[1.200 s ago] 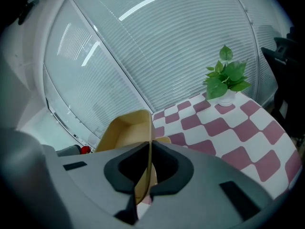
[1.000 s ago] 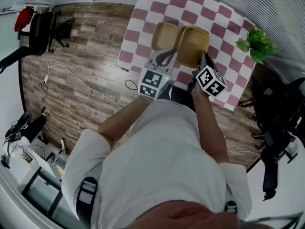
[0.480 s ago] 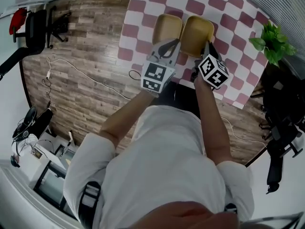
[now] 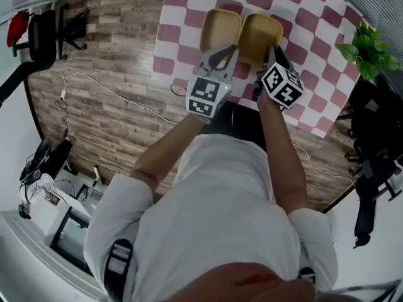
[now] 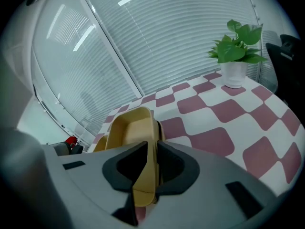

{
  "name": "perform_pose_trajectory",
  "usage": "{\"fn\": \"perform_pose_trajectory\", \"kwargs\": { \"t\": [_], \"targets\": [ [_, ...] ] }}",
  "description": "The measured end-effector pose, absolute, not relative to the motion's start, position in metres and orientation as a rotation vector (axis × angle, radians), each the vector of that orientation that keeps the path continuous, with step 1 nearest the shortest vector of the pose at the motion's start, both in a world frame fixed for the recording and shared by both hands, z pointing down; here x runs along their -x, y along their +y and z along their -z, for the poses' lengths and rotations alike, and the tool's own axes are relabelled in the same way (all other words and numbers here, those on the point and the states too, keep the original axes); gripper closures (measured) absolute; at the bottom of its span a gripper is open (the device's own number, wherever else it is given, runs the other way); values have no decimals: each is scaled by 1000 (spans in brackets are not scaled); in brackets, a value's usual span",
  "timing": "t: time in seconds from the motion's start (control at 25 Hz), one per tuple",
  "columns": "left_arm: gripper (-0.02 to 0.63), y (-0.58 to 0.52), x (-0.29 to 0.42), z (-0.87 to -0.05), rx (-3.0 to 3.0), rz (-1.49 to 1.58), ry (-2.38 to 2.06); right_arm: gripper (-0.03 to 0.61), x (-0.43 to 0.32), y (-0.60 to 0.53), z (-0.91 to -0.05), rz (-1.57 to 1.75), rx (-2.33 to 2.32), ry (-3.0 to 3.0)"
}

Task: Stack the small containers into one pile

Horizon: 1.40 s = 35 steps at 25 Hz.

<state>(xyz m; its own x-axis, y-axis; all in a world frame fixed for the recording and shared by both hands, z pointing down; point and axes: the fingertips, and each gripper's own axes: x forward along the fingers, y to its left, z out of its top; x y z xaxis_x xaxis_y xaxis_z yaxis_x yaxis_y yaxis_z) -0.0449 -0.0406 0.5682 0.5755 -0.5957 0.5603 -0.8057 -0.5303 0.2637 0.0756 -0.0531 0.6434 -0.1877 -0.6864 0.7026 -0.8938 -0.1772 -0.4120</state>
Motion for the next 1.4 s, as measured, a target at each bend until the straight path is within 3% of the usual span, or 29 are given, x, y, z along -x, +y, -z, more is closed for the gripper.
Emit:
{"fn": "perform_pose_trajectory", "kwargs": {
  "t": [0.16, 0.4, 1.0, 1.4],
  "targets": [
    [578, -41, 45, -567, -2313, -556, -1120, 463, -81, -54, -632, -1238, -1846, -1870],
    [578, -43, 34, -583, -2323, -646, -1100, 525, -90, -53, -625, -1100, -1837, -1898],
    [578, -37, 26, -649, -2327, -1101, -1020, 532, -87, -50, -649, -1090, -1743, -1926],
    [578, -26, 11, -560, -2407, -828, -1037, 540, -101, -43, -554, -800, -1749, -2094]
  ]
}}
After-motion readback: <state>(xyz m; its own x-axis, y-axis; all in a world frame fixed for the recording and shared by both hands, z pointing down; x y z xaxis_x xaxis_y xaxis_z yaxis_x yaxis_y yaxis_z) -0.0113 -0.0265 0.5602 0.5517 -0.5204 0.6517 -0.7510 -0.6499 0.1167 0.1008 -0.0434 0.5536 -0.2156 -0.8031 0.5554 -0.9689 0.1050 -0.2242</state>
